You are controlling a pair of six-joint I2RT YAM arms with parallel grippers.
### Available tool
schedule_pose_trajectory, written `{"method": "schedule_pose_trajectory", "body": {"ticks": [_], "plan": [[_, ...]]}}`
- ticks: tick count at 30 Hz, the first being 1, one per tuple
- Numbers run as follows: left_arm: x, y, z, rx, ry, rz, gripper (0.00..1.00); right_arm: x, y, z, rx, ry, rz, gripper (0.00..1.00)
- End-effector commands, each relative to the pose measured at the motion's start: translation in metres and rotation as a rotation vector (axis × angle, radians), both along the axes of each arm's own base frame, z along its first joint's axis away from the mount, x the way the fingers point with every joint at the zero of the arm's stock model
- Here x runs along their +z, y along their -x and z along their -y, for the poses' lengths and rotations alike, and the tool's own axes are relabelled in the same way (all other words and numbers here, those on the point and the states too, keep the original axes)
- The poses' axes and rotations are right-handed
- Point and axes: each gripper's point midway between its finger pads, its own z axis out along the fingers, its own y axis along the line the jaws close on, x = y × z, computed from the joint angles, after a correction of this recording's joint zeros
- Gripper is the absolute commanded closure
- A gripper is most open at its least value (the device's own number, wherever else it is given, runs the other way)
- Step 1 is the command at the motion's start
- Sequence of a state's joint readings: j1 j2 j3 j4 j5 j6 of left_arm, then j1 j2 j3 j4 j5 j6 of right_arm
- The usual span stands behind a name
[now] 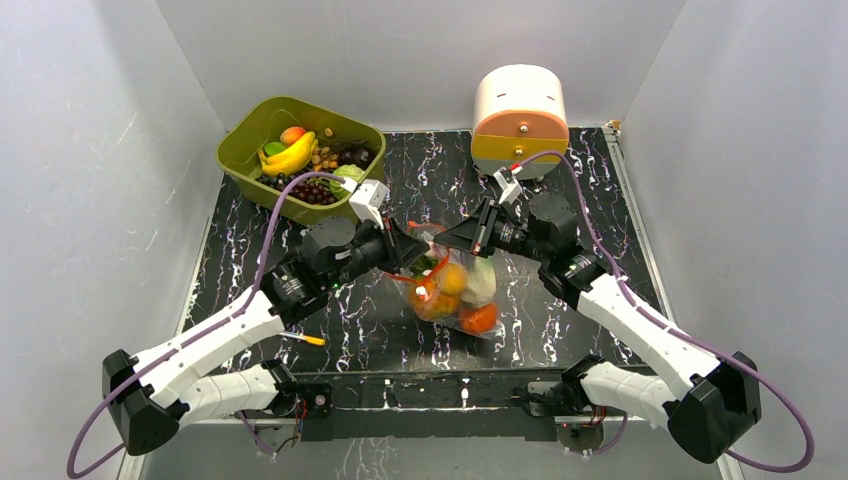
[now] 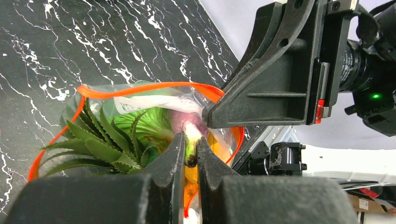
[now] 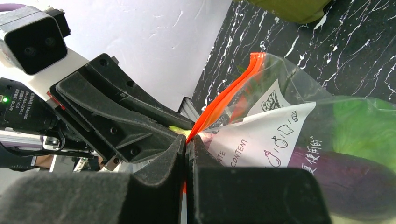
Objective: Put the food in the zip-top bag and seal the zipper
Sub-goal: Place the fake vegetable in the zipper food storage bag.
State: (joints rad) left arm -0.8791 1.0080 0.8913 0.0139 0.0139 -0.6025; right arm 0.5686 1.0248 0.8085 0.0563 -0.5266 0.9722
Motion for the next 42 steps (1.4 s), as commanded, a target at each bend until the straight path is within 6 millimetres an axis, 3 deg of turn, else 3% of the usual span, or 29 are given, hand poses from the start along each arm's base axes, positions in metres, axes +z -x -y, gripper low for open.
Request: {"method": "schedule_pose_trajectory", "body": {"ticks": [1, 6, 14, 24, 26, 28, 31, 33, 37, 42], "plan": [[0.006, 0.01, 0.009, -0.077, 0.006, 0.005, 1.0, 0.088, 0.013, -0.003, 0.07, -0.127, 0.253, 1.0], [-0.02, 0.012, 0.014, -0.083, 0.007, -0.066, 1.0, 0.089, 0.013, -0.004, 0.078, -0.138, 0.258, 1.0], [-0.011, 0.01, 0.029, -0.109, 0.049, -0.096, 1.0, 0.083, 0.013, -0.004, 0.077, -0.142, 0.242, 1.0], [-0.046, 0.006, 0.026, -0.041, 0.068, -0.173, 1.0, 0.08, 0.01, -0.001, 0.048, -0.142, 0.248, 1.0], [-0.043, 0.007, 0.027, -0.049, 0.087, -0.171, 0.98, 0.078, 0.01, -0.001, 0.044, -0.137, 0.242, 1.0], [-0.036, 0.007, 0.026, -0.049, 0.084, -0.159, 0.9, 0.077, 0.01, 0.002, 0.028, -0.132, 0.244, 1.0], [-0.017, 0.003, 0.015, -0.003, 0.062, -0.123, 0.63, 0.072, 0.005, 0.007, -0.025, -0.114, 0.239, 1.0], [-0.001, 0.003, 0.004, 0.024, 0.06, -0.083, 0.53, 0.065, -0.001, 0.012, -0.077, -0.093, 0.222, 1.0], [0.028, 0.005, -0.022, 0.09, 0.07, -0.019, 0.49, 0.059, -0.01, 0.02, -0.157, -0.107, 0.173, 1.0], [0.041, 0.015, -0.046, 0.112, 0.055, 0.045, 0.45, 0.06, -0.022, 0.029, -0.254, -0.149, 0.145, 1.0]]}}
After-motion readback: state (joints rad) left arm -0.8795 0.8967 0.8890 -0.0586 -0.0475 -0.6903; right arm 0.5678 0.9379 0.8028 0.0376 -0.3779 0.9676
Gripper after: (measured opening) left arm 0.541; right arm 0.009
